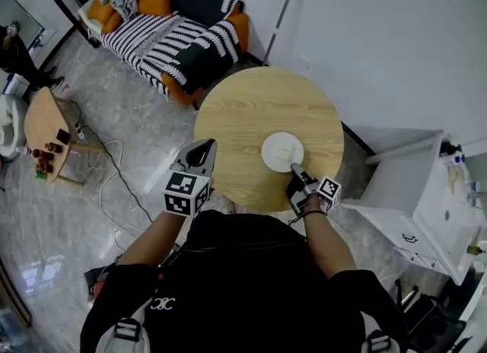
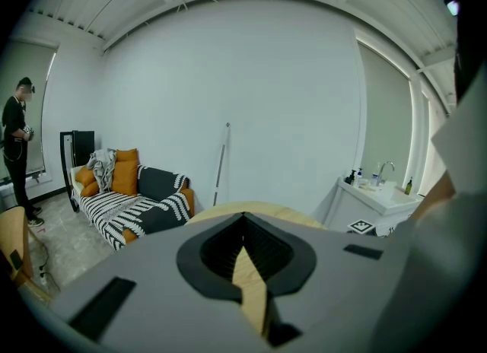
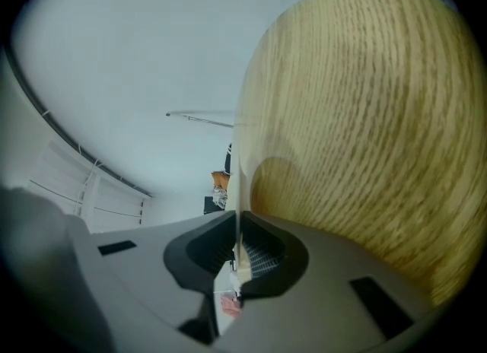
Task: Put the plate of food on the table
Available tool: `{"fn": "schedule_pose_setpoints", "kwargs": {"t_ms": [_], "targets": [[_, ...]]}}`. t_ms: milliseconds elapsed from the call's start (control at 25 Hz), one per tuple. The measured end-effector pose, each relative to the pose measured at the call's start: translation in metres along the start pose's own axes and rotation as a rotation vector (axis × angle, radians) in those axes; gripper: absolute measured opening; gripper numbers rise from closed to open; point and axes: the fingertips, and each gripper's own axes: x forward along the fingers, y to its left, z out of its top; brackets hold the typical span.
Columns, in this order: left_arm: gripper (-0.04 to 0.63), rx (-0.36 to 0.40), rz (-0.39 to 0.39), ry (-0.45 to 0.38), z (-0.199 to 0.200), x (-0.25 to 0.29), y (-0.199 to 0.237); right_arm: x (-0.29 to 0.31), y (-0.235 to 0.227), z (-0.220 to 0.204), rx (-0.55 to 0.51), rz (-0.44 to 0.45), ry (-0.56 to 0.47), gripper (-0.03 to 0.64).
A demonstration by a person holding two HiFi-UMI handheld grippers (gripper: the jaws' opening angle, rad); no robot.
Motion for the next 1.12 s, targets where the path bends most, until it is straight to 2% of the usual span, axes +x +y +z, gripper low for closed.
{"fn": "schedule_pose_setpoints", "kwargs": {"t_ms": [320,600,760,1000,1120], "targets": [[0.008,0.003,-0.007,0.008,-0.002,0.001,0.002,0.001,-0.003,0.0,-0.008,-0.021,-0.007,0.032],[0.006,0.001,-0.017,0.017,-0.006,0.003,0.002,0.006,-0.008,0.001,-0.007,-0.076,-0.017,0.031],[0.008,-0.006,-0.018,0.024,-0.008,0.004,0.003,0.008,-0.013,0.001,-0.03,-0.156,-0.011,0.029],[0.006,-0.006,-0.028,0.031,-0.01,0.009,0.0,0.013,-0.022,0.008,-0.041,-0.337,-0.014,0.029],[0.006,-0.006,-0.034,0.03,-0.009,0.012,0.001,0.016,-0.023,0.009,-0.06,-0.398,-0.011,0.031]]}}
